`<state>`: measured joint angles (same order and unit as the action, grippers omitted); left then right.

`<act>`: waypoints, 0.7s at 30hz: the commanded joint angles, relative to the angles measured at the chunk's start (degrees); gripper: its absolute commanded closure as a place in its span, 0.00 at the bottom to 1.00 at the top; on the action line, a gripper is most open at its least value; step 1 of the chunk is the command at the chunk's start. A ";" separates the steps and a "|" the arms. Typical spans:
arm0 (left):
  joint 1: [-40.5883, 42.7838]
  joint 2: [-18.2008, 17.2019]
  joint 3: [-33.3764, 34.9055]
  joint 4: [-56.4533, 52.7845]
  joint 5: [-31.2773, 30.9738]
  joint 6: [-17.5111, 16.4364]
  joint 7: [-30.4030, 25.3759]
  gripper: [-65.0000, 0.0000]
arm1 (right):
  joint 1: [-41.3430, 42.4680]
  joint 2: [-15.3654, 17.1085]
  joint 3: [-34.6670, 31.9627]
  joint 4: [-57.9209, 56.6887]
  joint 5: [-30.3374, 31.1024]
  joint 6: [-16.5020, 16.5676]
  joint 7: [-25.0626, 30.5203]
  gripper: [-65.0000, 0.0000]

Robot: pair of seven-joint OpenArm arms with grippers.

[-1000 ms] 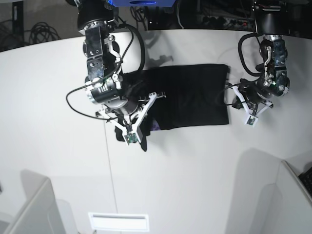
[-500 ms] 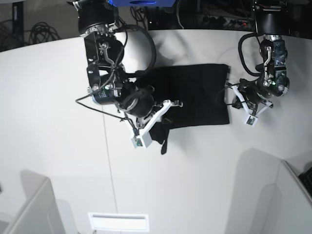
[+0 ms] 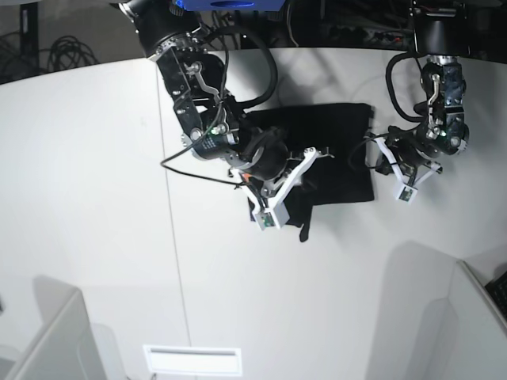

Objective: Fold the T-shirt properly
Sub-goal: 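Lift the strip's end with the right gripper and fold it toward the left gripper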

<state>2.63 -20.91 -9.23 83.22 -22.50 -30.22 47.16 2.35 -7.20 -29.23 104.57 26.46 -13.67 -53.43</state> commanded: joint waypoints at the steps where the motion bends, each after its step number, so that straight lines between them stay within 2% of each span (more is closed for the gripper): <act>1: -1.01 0.03 -0.22 0.78 -0.58 -0.24 -0.87 1.00 | 1.47 -0.84 -1.14 0.79 0.93 0.18 2.04 1.00; 8: -1.10 1.17 -0.22 0.96 -0.58 -0.24 -0.87 1.00 | 3.76 -0.84 -4.66 0.61 1.01 -3.25 2.22 1.00; 19: -0.22 1.26 -1.01 5.53 -0.66 -0.24 -0.52 1.00 | 3.85 -0.93 -4.92 -3.34 1.01 -3.43 8.29 1.00; 21: 0.31 0.29 -3.38 5.88 -0.66 -0.24 -0.43 1.00 | 3.76 -0.93 -6.41 -3.34 2.07 -3.43 9.17 1.00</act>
<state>3.40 -19.25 -11.86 88.09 -23.16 -31.11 47.40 5.08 -7.29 -35.44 100.36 27.53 -17.58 -45.12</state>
